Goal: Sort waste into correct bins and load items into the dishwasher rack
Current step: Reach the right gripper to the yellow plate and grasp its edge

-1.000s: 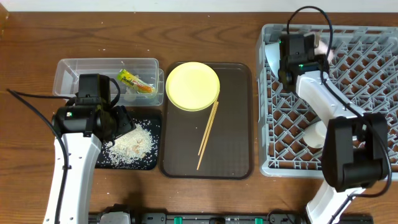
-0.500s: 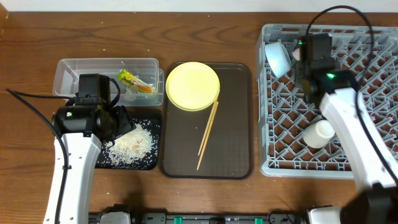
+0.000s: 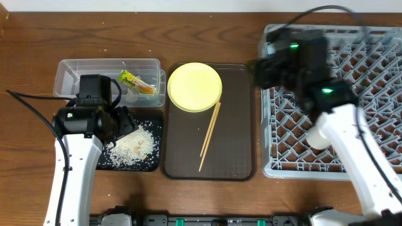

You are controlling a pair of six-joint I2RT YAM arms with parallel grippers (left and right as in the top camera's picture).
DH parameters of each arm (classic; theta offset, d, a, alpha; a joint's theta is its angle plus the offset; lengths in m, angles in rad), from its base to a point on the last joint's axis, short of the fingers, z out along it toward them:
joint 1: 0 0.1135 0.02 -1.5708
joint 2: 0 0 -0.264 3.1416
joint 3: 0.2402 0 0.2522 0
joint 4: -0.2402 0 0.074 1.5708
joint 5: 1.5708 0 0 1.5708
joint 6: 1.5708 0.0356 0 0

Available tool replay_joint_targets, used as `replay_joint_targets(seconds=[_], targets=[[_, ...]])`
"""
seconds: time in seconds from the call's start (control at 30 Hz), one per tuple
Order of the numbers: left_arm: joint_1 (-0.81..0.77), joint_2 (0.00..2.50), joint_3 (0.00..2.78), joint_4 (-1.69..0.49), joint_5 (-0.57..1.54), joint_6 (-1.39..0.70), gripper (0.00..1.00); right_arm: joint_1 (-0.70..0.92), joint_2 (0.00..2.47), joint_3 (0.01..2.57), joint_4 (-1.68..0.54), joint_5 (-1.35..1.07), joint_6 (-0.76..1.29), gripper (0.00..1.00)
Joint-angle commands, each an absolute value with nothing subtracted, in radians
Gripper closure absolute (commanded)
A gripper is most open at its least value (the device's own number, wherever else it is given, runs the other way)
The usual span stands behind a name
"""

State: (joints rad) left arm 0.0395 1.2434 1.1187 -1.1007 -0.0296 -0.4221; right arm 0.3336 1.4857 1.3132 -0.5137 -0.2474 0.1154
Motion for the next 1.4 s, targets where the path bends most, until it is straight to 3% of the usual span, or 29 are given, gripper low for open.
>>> replay_joint_targets(seconds=[0.0,0.47,0.77,1.37], targets=[[0.046,1.237,1.115,-1.106,-0.037,-0.425,0.21,0.425,1.575,1.314,-0.499,-0.233,0.127,0.35],[0.046,1.237,1.115,-1.11,-0.034,-0.425,0.21,0.572,1.936,1.314,-0.288,0.169,0.273,0.39],[0.046,1.237,1.115,-1.11,-0.034,-0.425,0.21,0.572,2.063,1.314,-0.245,0.168,0.308,0.57],[0.046,1.236,1.115,-1.11,-0.034,-0.425,0.21,0.572,2.086,1.314,-0.266,0.167,0.371,0.99]])
